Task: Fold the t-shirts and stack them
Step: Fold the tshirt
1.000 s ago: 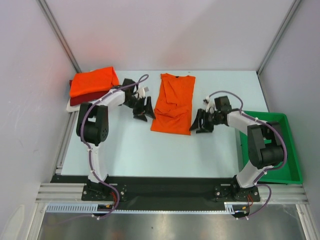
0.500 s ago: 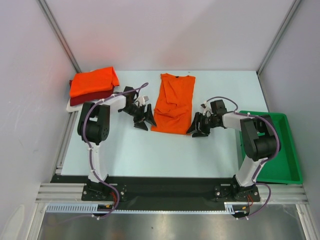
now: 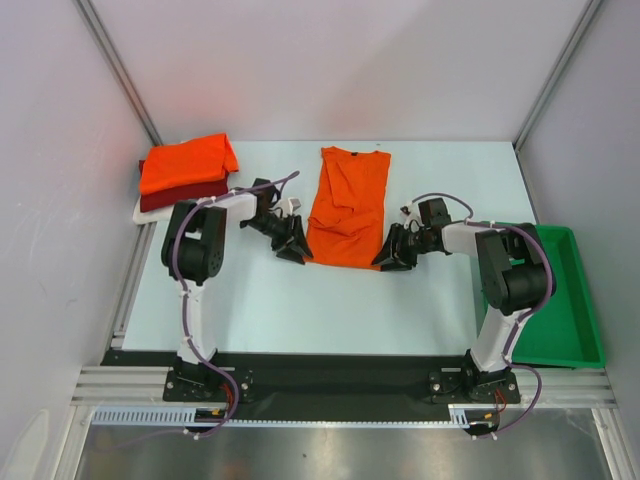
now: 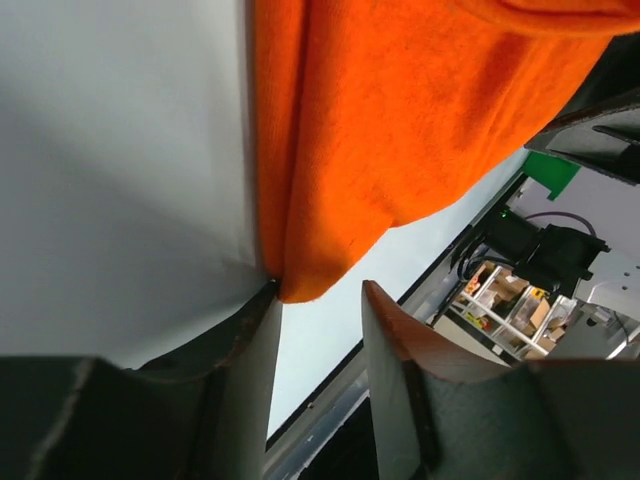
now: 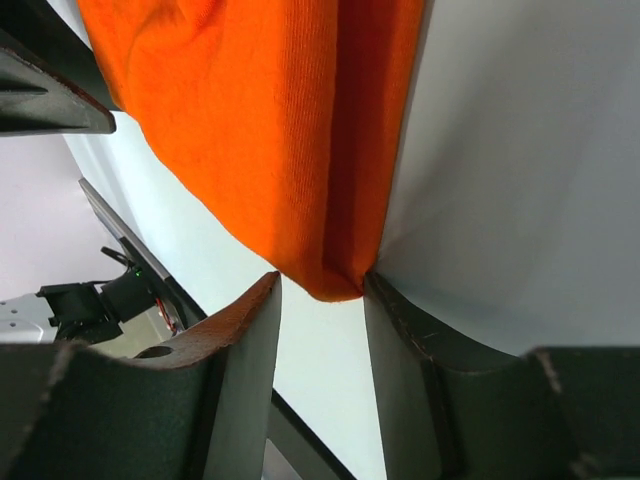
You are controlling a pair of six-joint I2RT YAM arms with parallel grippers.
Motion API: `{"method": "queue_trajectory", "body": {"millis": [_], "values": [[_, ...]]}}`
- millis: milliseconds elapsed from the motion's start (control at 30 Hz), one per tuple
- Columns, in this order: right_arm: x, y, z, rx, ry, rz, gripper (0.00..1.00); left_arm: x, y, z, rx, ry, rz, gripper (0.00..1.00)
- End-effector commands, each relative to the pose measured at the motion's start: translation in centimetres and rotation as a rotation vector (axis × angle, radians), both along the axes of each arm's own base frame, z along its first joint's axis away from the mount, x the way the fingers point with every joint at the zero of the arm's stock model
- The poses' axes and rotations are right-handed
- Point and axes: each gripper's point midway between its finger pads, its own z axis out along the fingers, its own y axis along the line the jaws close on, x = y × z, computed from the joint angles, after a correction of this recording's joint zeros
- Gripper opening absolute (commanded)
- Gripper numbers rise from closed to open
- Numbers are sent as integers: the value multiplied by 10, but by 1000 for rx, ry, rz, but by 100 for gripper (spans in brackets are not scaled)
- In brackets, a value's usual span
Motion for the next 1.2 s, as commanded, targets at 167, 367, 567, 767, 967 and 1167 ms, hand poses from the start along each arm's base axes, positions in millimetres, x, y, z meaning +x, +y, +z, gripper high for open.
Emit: {"method": "queue_trajectory", "body": {"millis": [167, 367, 567, 767, 967, 1167], "values": [[9, 4, -7, -17, -28, 2, 24, 11, -8, -3, -12, -34, 0, 13], [21, 1, 15, -7, -104, 3, 0, 17, -10, 20, -42, -110, -9, 1], [14, -10, 68, 31, -175, 17, 0, 17, -12, 78, -91, -229, -17, 0], [-11, -15, 94, 42, -189, 38, 0, 8, -10, 114, -115, -299, -18, 0], [-35, -18, 109, 37, -227, 56, 0, -16, -8, 128, -127, -305, -25, 1], [-48, -17, 115, 34, -265, 72, 0, -39, -8, 115, -123, -270, -38, 0]]}}
